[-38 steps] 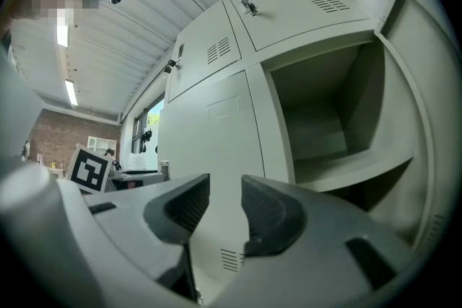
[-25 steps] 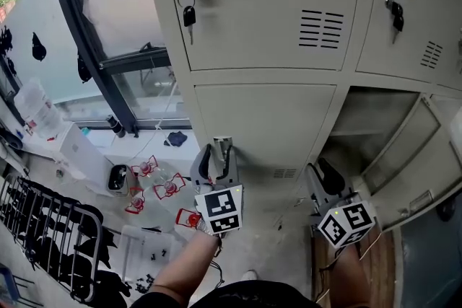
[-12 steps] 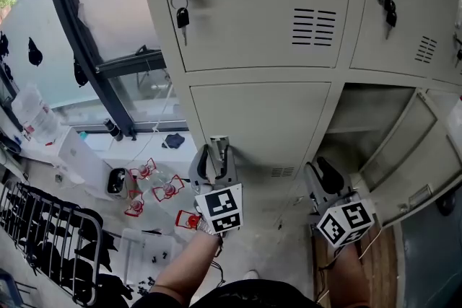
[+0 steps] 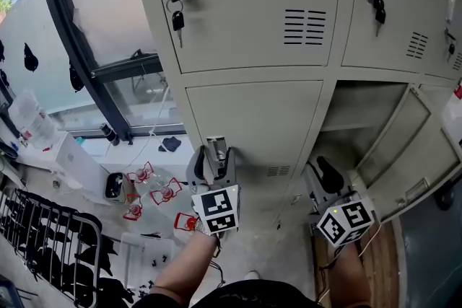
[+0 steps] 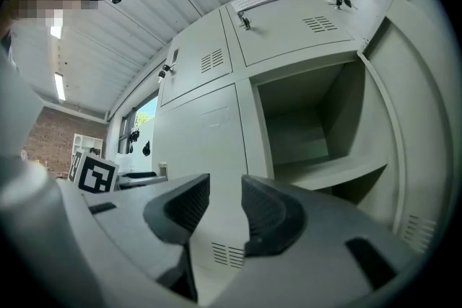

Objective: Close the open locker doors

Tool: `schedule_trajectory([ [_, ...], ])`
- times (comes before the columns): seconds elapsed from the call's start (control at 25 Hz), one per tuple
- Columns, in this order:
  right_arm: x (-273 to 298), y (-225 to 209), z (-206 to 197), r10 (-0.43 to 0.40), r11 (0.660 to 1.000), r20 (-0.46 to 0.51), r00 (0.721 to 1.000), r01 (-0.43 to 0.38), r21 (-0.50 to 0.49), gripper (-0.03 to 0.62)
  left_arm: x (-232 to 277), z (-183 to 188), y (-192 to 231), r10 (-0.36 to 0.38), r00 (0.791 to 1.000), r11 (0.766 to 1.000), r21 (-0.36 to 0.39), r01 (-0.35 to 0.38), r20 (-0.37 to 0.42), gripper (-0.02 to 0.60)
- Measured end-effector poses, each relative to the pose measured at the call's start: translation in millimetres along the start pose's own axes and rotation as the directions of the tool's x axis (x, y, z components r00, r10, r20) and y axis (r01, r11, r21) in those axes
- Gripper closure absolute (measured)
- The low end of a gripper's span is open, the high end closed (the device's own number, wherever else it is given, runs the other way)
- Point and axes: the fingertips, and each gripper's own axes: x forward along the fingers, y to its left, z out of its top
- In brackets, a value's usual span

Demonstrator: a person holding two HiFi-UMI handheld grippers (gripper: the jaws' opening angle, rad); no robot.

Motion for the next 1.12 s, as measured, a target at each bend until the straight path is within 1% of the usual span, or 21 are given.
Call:
schedule_trajectory([
  [0.16,-5.0,-1.9,1.8,-0.014,1.000,0.006,1.000,0.014,-0.002,0.468,-5.5,6.0,-7.9,-0.031,0.999,0.999,-0.005,0.032,0.019,0.315],
  [0.32,-12.5,-4.9,3.3,-0.033,0.999,0.008,0.999,0.033,-0.002,0.468,-14.7,15.3,-23.4,-0.082,0.996,0.997,-0.004,0.082,0.042,0.314],
  [0.44,-21.0,-9.5,5.6,-0.051,0.999,0.017,0.999,0.052,-0.003,0.469,-22.3,22.3,-45.1,-0.148,0.987,0.989,-0.014,0.149,0.059,0.314],
  [0.56,-34.3,-17.1,8.5,-0.081,0.997,0.024,0.996,0.081,-0.007,0.468,-29.7,27.6,-74.9,-0.234,0.970,0.971,-0.034,0.237,0.071,0.313],
  [0.72,-60.2,-32.7,9.9,-0.142,0.990,0.027,0.990,0.142,-0.006,0.468,-37.1,32.5,-117.7,-0.341,0.936,0.938,-0.038,0.345,0.080,0.313],
  [0.84,-87.3,-47.4,13.8,-0.202,0.979,0.027,0.979,0.203,-0.014,0.468,-42.4,34.4,-152.6,-0.419,0.904,0.905,-0.044,0.424,0.082,0.311],
  [1.0,-129.0,-66.3,21.6,-0.290,0.956,0.042,0.956,0.291,-0.026,0.468,-53.3,37.4,-199.9,-0.521,0.849,0.848,-0.066,0.527,0.081,0.307],
  [1.12,-162.7,-79.0,28.2,-0.354,0.934,0.055,0.933,0.357,-0.036,0.468,-65.5,41.1,-236.4,-0.594,0.799,0.797,-0.072,0.600,0.092,0.305],
])
